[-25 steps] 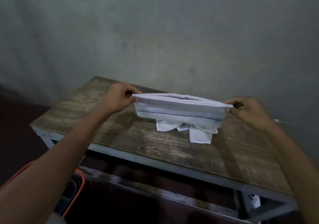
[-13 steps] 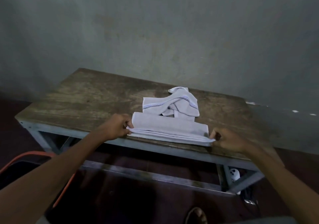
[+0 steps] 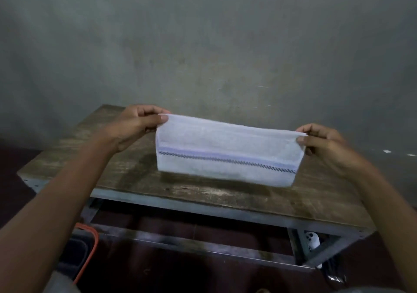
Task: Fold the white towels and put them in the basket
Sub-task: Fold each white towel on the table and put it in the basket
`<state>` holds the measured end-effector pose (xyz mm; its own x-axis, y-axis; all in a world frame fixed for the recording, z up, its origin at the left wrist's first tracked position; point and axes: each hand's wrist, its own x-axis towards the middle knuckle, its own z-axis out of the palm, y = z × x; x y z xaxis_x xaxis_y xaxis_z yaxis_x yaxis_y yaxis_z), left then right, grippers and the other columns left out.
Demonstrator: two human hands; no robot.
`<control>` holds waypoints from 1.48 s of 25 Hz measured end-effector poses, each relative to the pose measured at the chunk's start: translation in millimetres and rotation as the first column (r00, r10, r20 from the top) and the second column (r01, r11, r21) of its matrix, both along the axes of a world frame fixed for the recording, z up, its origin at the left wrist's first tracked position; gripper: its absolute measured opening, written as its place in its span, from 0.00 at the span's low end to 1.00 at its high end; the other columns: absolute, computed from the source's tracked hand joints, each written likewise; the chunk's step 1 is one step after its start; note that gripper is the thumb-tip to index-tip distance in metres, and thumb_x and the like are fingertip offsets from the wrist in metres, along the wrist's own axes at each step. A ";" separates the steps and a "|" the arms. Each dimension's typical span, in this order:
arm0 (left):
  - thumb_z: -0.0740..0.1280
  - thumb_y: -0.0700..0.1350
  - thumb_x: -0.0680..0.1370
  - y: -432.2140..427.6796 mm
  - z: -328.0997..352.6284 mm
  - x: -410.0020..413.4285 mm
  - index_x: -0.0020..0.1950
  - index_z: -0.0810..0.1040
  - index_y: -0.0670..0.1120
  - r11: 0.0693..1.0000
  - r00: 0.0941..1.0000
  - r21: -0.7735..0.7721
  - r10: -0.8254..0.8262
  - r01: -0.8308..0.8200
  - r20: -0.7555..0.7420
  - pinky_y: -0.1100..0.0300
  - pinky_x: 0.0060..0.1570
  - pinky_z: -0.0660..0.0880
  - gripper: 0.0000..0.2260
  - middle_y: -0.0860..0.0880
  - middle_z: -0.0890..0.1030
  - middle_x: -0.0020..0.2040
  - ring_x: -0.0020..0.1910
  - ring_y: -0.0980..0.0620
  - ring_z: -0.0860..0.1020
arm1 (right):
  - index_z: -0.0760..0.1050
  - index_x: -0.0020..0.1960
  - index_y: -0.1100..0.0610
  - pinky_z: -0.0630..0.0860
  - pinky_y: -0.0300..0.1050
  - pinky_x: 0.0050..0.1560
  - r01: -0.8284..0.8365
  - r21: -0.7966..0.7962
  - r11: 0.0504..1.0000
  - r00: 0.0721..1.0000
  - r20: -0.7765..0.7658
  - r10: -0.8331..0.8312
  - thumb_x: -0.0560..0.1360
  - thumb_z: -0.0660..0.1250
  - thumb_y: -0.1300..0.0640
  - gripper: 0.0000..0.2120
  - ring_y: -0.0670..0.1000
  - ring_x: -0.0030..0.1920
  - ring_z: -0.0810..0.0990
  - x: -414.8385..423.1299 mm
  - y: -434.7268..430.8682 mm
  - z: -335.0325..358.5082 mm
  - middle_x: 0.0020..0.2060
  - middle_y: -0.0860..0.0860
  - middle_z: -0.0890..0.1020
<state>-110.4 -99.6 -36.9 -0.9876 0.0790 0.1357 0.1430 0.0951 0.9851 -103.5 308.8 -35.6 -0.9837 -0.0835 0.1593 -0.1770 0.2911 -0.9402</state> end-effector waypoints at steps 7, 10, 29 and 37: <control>0.66 0.39 0.77 17.7 -38.0 -32.7 0.54 0.81 0.42 0.738 0.986 -0.663 0.026 -0.129 -0.163 0.56 0.54 0.75 0.08 0.47 0.82 0.50 0.49 0.51 0.79 | 0.78 0.51 0.52 0.71 0.40 0.42 0.110 0.589 0.801 0.992 -0.121 -0.047 0.77 0.63 0.63 0.09 0.50 0.44 0.77 -31.9 1.0 -31.0 0.44 0.50 0.80; 0.70 0.39 0.73 28.7 -40.8 -38.3 0.49 0.83 0.44 0.730 0.935 -0.622 0.069 -0.285 -0.347 0.63 0.50 0.71 0.06 0.51 0.81 0.45 0.45 0.55 0.78 | 0.75 0.41 0.42 0.74 0.47 0.43 0.279 0.601 0.749 0.955 -0.254 -0.152 0.73 0.66 0.62 0.14 0.51 0.40 0.79 -44.6 14.8 -37.0 0.39 0.48 0.81; 0.50 0.55 0.76 91.7 -157.3 -3.9 0.70 0.69 0.43 0.448 0.948 -0.871 -0.131 -0.203 -0.289 0.47 0.66 0.64 0.27 0.44 0.67 0.72 0.72 0.45 0.65 | 0.70 0.66 0.61 0.63 0.50 0.65 0.166 0.811 0.561 0.962 -0.258 0.089 0.74 0.53 0.41 0.29 0.62 0.66 0.69 -36.2 -69.1 -141.3 0.64 0.62 0.72; 0.46 0.61 0.75 84.2 -200.2 -8.0 0.73 0.64 0.39 0.264 0.987 -0.953 -0.018 -0.148 -0.158 0.44 0.68 0.62 0.34 0.41 0.64 0.74 0.73 0.45 0.63 | 0.39 0.77 0.48 0.38 0.54 0.75 -0.127 0.888 0.443 0.983 0.172 -0.063 0.75 0.44 0.32 0.36 0.50 0.76 0.36 -44.8 -47.7 -178.6 0.76 0.50 0.37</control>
<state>-118.4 -15.5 -237.1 -0.9788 0.1693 0.1155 0.1849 0.9726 0.1407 -148.3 261.1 -214.2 -0.9776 -0.1172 -0.1750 -0.0865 0.9810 -0.1735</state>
